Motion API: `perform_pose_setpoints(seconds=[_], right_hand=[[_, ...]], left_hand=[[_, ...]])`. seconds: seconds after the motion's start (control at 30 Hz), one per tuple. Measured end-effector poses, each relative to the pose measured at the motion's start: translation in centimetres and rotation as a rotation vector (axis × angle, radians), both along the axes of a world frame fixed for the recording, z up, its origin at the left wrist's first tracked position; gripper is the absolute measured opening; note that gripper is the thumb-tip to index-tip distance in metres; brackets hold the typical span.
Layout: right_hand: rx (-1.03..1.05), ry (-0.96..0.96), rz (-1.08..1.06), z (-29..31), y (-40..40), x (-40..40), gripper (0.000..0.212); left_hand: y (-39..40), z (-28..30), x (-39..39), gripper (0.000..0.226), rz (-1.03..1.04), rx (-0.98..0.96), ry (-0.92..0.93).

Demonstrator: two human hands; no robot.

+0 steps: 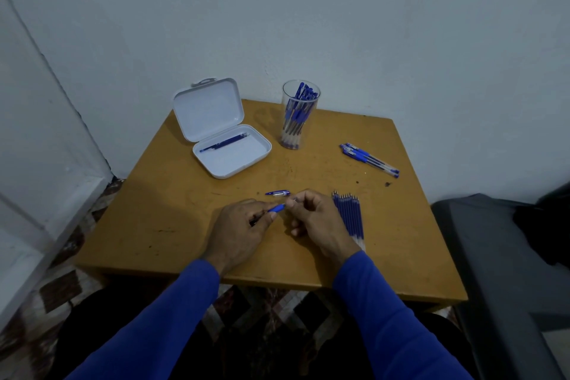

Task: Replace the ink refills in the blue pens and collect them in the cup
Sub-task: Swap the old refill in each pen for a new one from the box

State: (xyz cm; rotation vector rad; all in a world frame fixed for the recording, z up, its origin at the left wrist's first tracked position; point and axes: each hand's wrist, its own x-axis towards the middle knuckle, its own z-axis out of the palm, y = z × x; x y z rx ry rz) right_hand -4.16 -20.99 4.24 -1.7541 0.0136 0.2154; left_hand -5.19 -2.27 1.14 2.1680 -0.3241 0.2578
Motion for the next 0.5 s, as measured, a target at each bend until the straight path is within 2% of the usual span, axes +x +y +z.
perform_pose_setpoints(seconds=[0.07,0.13,0.2,0.33,0.43,0.5], right_hand=[[-0.031,0.018,-0.04,0.26,0.34,-0.01,0.047],[-0.038,0.016,-0.076,0.28,0.52,0.08,0.058],[-0.001,-0.011,-0.092,0.16,0.51,0.09,0.052],[0.074,-0.039,0.023,-0.22,-0.15,0.1,0.016],[0.052,-0.016,0.036,-0.39,-0.4,0.1,0.015],[0.001,0.008,-0.014,-0.22,0.04,0.02,0.037]], left_hand=[[0.03,-0.02,0.02,0.026,0.002,0.0,-0.003],[-0.03,0.02,0.0,0.026,0.003,-0.004,0.0],[-0.04,0.02,-0.02,0.026,0.008,0.002,0.001],[-0.03,-0.15,0.04,0.025,0.006,-0.012,-0.006],[0.0,-0.3,0.07,0.026,-0.001,0.012,-0.011],[0.05,-0.42,0.11,0.026,0.0,0.013,-0.009]])
